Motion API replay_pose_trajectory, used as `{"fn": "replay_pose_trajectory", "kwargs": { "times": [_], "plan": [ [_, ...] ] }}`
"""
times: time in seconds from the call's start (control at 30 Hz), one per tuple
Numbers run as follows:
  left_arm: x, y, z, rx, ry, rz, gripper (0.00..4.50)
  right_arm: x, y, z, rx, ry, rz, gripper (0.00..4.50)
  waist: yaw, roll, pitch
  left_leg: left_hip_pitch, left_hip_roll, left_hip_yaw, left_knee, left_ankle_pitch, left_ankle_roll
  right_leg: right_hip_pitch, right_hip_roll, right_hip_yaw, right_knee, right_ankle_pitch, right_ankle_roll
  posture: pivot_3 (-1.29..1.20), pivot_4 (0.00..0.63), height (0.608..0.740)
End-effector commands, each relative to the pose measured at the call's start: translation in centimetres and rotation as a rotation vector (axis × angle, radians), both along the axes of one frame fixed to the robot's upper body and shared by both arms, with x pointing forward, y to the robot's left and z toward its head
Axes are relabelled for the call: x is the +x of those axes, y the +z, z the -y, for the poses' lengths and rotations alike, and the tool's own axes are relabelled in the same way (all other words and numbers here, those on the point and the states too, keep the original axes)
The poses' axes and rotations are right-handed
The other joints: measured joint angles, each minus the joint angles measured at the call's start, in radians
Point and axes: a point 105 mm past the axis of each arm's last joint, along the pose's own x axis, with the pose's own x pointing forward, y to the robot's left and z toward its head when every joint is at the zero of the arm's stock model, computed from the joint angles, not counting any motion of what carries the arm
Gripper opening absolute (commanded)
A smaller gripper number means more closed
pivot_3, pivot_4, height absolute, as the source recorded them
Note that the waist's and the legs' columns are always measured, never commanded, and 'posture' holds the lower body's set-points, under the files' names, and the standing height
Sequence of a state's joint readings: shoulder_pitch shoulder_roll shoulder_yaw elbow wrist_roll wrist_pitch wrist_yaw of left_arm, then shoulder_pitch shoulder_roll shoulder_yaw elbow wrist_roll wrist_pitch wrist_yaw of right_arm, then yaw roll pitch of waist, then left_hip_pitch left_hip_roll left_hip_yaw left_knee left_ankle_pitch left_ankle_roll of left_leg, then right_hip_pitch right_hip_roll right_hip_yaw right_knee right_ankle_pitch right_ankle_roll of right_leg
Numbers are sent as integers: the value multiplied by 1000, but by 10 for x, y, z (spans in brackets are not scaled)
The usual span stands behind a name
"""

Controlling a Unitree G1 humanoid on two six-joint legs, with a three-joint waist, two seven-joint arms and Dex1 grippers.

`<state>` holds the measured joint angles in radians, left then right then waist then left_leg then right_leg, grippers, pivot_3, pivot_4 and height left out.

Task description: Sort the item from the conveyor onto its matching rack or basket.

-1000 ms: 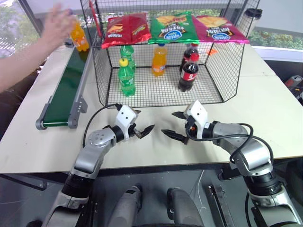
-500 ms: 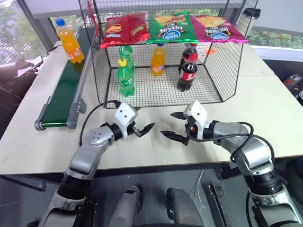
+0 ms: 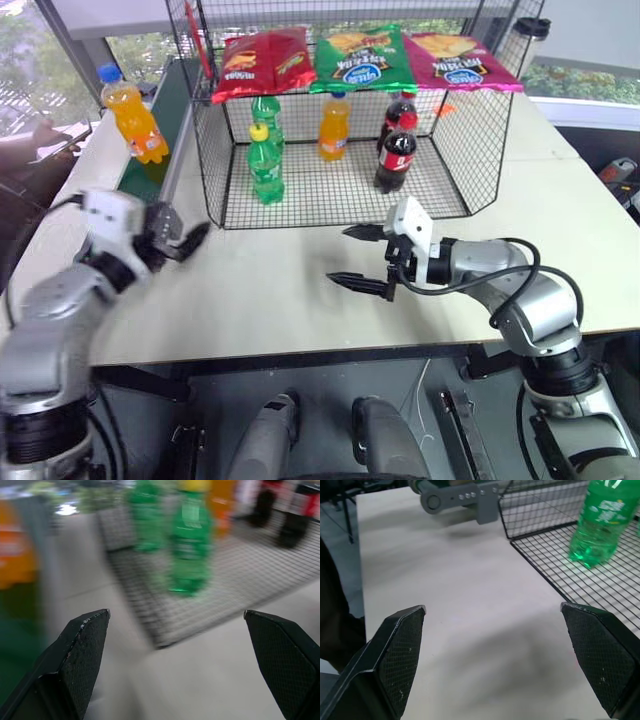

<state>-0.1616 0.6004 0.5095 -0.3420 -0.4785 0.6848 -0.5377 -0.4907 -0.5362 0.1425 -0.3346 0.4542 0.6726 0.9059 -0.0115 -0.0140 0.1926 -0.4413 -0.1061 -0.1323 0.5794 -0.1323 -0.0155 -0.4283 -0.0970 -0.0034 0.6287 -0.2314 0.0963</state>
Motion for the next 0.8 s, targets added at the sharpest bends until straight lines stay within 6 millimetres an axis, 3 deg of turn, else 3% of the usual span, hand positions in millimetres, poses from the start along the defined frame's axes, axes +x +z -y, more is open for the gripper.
{"fn": "replay_pose_trajectory", "kwargs": {
  "times": [0.03, 0.2, 0.53, 0.8],
  "plan": [
    [-3, 9, -36, -30, 142, 43, 4500, -11, 26, -11, 60, 87, 59, 4477, 1, 0, 0, 0, 0, 0, 0, 0, 0, 0, 0, 0, 0, 0, 0, 0, 150, 739],
    [-1, 4, -59, -74, 248, 52, 4500, -12, 30, -14, 70, 100, 62, 4477, 2, -1, -1, 0, 0, 0, 0, 0, 0, 0, 0, 0, 0, 1, -2, 0, 150, 739],
    [13, -3, -66, -59, 300, 73, 4500, -11, 27, -10, 54, 66, 66, 4477, 0, -1, -1, 0, 0, 0, 0, 0, 0, 0, 0, 0, -1, 2, -3, 0, 150, 739],
    [22, -5, -55, -47, 254, 70, 4500, -11, 27, -10, 51, 55, 68, 4477, 1, -1, -1, -1, 0, 0, -1, 0, 0, -1, 0, 0, -1, 2, -3, 0, 150, 739]
  ]
}}
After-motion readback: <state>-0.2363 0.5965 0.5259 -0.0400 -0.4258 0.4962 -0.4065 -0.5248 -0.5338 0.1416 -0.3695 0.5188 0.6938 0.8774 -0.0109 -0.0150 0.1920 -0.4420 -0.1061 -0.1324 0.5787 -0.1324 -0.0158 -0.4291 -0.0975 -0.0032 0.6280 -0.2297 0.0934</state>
